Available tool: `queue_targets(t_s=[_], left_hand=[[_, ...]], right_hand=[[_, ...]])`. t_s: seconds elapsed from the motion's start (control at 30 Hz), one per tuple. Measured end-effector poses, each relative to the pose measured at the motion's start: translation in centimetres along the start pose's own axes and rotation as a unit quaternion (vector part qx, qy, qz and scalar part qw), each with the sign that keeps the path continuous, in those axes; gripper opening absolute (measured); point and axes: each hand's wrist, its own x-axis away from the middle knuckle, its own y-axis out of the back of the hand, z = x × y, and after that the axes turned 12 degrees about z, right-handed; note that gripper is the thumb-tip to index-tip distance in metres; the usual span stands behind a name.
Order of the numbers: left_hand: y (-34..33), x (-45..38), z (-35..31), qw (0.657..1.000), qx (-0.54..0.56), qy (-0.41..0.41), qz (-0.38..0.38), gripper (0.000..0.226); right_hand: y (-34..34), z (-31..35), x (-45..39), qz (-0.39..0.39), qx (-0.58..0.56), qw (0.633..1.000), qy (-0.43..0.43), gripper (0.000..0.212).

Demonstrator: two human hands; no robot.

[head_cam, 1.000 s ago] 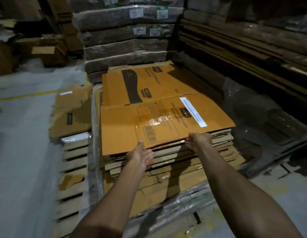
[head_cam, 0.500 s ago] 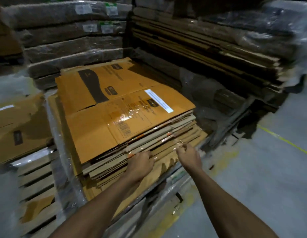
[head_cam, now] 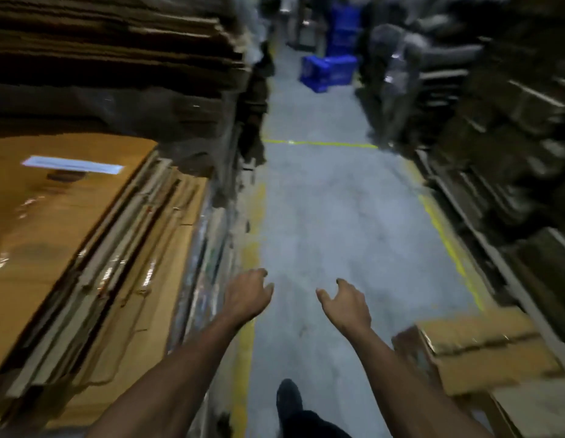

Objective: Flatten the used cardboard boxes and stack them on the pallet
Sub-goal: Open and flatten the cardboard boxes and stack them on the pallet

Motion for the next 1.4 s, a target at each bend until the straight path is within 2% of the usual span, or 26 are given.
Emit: queue_targets(t_s=[0.2,0.4,0.63,0.87,1.03,1.17,1.27,1.4], left_hand=[[-5.1,1.0,-12.0,0.985,-0.095,-0.139,0.03,0.049],[-12.2,3.0,-25.5,0.949,-0.168,-0.262,0.046,0.047],[-22.6,7.2,-43.6,0.901,-0.22,-0.363,0.095,0.044],[-31.4,11.7,-57.9,0.835,-0.258,-0.463,0.151,0.053],[-38.8,12.7,-66.3,0.794,-0.268,-0.507,0.202,0.065],[-44.9,12.8,-72.1,0.77,-0.267,-0.511,0.275,0.081],[-48.6,13.1,-75.4,0.771,-0.26,-0.487,0.317,0.086],[-52.5,13.8,-78.3,0.779,-0.243,-0.455,0.357,0.085]], right_hand=[[4.0,-12.3,6.4,-0.085,-0.064,0.987,-0.123,0.07],[7.6,-25.1,12.0,-0.152,-0.153,0.95,-0.228,0.067],[12.8,-41.8,19.1,-0.19,-0.202,0.896,-0.348,0.077],[16.2,-54.0,25.8,-0.255,-0.26,0.816,-0.449,0.071],[16.9,-61.3,28.7,-0.289,-0.305,0.754,-0.505,0.08],[17.3,-67.0,30.2,-0.287,-0.329,0.7,-0.565,0.089],[17.4,-70.4,31.0,-0.297,-0.354,0.659,-0.593,0.1],[17.3,-75.0,31.8,-0.29,-0.383,0.639,-0.601,0.102]])
